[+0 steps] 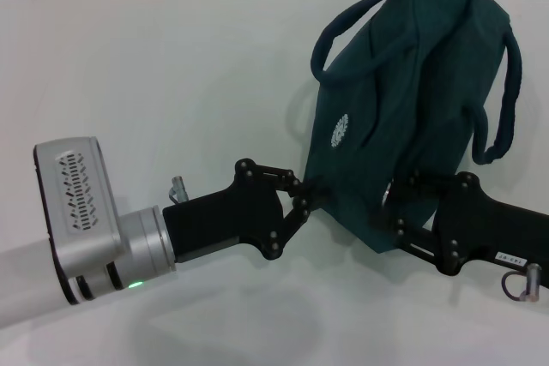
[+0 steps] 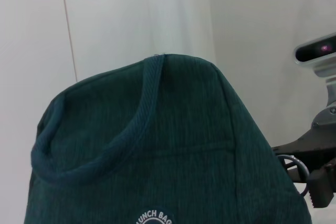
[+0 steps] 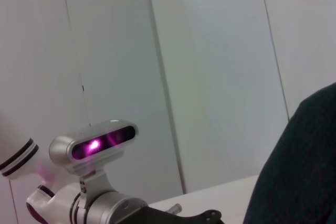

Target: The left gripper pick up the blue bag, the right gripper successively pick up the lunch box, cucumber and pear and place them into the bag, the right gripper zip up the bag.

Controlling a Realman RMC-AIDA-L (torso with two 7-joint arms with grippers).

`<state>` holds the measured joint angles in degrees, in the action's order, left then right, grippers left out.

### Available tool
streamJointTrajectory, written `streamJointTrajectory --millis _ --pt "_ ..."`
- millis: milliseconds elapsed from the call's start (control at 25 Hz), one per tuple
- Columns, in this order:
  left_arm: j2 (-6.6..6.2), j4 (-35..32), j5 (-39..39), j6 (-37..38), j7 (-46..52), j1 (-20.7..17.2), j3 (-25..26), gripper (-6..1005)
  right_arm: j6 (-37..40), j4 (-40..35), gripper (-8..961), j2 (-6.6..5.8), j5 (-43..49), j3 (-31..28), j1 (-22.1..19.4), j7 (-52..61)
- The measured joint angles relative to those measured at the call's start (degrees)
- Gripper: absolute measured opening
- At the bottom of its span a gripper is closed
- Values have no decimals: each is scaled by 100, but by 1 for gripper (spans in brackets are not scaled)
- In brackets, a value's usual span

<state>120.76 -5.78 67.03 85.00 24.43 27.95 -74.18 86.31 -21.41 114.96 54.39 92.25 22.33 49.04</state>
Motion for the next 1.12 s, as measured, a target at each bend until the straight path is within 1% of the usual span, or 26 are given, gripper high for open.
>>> streamJointTrajectory --millis 320,600,760,1040,1120 --pt "0 6 -4 -15 0 -17 0 53 123 -3 368 -3 16 -6 -23 -80" --pt "0 7 -18 -42 0 -36 1 53 481 17 369 -23 5 -40 -82 -422" --pt "0 7 -18 -45 0 -39 1 54 669 0 357 -33 5 -161 -186 -563" --pt "0 7 -18 -46 0 -24 1 53 739 43 336 -40 -5 -251 -222 -580" --pt "0 7 -18 -46 0 -14 1 53 738 32 261 -31 8 -325 -265 -580"
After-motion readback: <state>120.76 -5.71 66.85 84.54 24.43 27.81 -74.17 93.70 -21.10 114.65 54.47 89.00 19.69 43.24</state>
